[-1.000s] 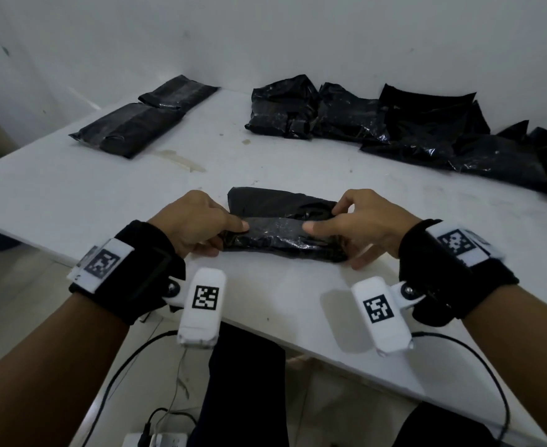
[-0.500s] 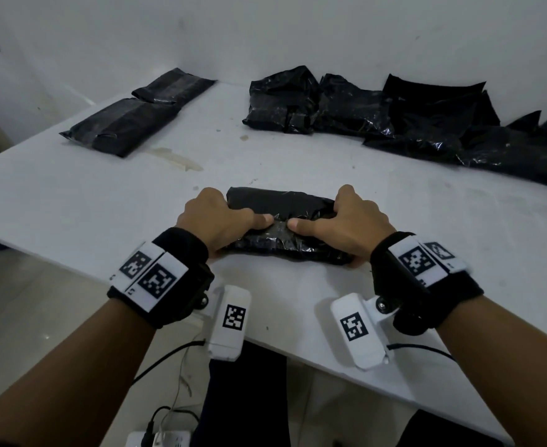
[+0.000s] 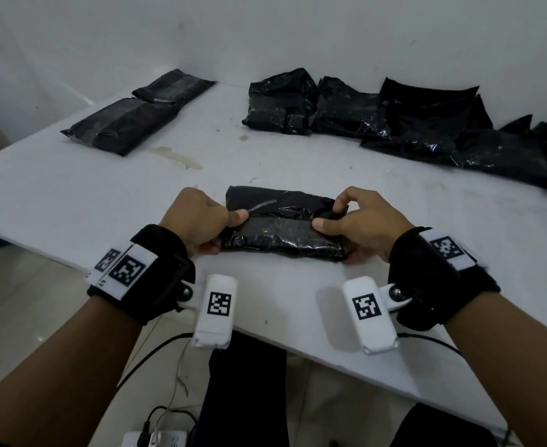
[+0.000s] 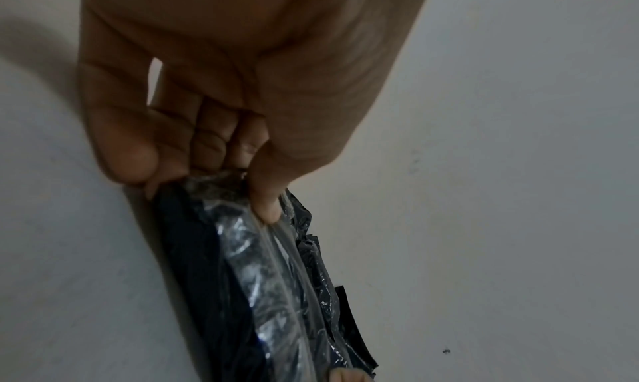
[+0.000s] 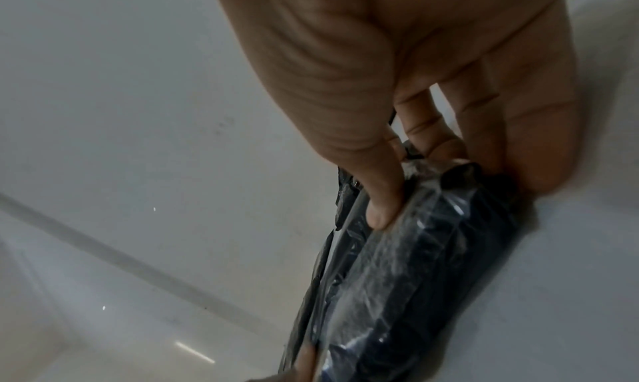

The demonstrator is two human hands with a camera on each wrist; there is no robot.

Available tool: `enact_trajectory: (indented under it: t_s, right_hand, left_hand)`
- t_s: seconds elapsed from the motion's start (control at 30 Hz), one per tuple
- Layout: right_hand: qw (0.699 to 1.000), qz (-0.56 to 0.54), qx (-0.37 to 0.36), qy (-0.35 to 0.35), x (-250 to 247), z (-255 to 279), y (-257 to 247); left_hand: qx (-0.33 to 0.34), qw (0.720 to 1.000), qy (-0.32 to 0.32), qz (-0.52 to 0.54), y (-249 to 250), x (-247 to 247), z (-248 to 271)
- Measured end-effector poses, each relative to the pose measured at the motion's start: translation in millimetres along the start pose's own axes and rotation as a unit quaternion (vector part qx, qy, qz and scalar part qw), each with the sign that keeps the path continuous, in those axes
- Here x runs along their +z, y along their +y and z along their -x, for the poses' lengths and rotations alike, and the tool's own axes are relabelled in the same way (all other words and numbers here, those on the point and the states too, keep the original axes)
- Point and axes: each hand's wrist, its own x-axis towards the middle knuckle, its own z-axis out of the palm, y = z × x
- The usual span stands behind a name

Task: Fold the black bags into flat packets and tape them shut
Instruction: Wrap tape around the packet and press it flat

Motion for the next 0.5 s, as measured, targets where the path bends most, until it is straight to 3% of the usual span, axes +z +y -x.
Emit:
enact_trajectory:
  t_s: [0.17,0.27,0.5]
  right_hand:
    - [0.999,-0.015,0.004,-0.032,-6,6,-3]
    - [1.0,-0.004,-0.002,-0.004,-5,12,-4]
    - [0.979,0.19,-0.068,-0.011,6,26,-16]
  left_hand:
    - [-0.007,1.0,-0.008,0.023,-1,-2,1]
    - [0.006,1.0,-0.017,0.003,-1,-2,3]
    - [0.09,0.983,-0.004,-0.163,12,8,28]
